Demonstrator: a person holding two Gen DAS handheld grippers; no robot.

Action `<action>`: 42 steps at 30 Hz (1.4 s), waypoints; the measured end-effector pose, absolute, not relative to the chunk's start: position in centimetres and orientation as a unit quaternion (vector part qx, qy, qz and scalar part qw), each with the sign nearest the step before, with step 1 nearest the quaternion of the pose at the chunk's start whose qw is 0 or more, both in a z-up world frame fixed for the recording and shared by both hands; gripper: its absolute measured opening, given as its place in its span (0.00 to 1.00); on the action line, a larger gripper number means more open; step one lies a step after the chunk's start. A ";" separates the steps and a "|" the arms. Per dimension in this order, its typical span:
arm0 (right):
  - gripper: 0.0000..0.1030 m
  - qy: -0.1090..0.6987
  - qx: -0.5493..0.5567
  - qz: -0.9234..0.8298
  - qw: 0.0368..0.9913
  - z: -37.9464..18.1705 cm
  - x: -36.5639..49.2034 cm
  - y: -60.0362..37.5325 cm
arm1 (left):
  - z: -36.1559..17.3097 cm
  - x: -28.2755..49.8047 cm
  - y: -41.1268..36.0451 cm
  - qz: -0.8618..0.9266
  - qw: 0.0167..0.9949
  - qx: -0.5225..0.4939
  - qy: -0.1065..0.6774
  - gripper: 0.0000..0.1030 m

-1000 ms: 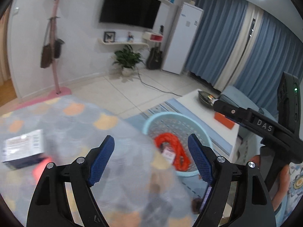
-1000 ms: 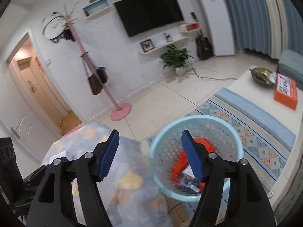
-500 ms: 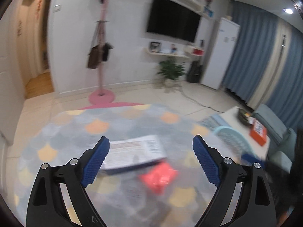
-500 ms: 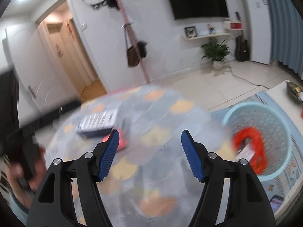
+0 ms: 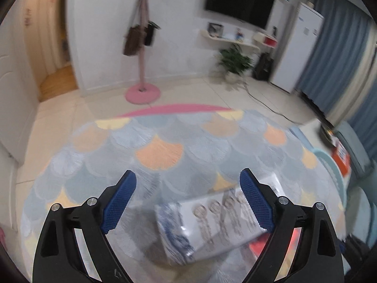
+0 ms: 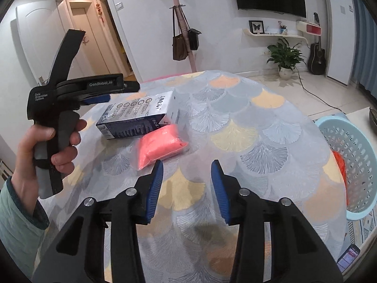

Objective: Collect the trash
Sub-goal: 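Move both grippers back to the table toward the white box and pink packet, then grasp the white box with left gripper while right gripper grasps the pink packet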

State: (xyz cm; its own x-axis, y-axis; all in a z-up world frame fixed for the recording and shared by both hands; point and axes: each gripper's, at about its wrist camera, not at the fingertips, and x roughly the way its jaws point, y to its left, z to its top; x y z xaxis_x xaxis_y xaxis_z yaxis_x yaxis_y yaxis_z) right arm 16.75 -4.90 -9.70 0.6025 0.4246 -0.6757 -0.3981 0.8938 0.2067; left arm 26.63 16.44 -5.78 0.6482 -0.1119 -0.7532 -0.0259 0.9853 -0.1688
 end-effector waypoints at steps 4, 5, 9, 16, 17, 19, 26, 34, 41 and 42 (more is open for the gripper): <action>0.38 0.379 0.025 0.241 0.893 -9.6 16.7 -5.1 | -5.8 24.4 15.8 -0.072 0.890 -0.074 0.444 0.85; 0.38 0.379 0.029 0.242 0.893 -9.6 16.7 -5.3 | -5.8 23.7 15.7 -0.084 0.887 -0.075 0.448 0.85; 0.38 0.377 0.049 0.245 0.892 -9.5 16.9 -5.9 | -6.8 21.7 14.4 -0.117 0.866 -0.037 0.486 0.85; 0.44 0.376 0.066 0.245 0.891 -9.3 17.0 -6.4 | -5.8 23.9 14.8 -0.068 0.889 -0.033 0.452 0.85; 0.44 0.376 0.066 0.245 0.891 -9.3 17.0 -6.4 | -6.2 24.6 15.0 -0.058 0.888 -0.032 0.455 0.85; 0.44 0.376 0.066 0.246 0.891 -9.3 17.0 -6.5 | -6.7 25.4 15.5 -0.058 0.886 -0.044 0.458 0.86; 0.49 0.376 0.073 0.246 0.890 -9.2 17.0 -6.7 | -7.5 23.0 16.3 -0.118 0.853 -0.094 0.499 0.86; 0.53 0.374 0.076 0.240 0.892 -9.2 17.1 -6.8 | -6.8 20.2 13.4 -0.064 0.877 -0.005 0.475 0.86; 0.54 0.376 0.076 0.236 0.893 -9.3 17.0 -6.9 | -5.2 22.3 11.1 -0.095 0.890 0.077 0.440 0.90; 0.55 0.376 0.075 0.236 0.893 -9.3 17.0 -6.8 | -5.5 23.1 11.3 -0.100 0.886 0.063 0.449 0.90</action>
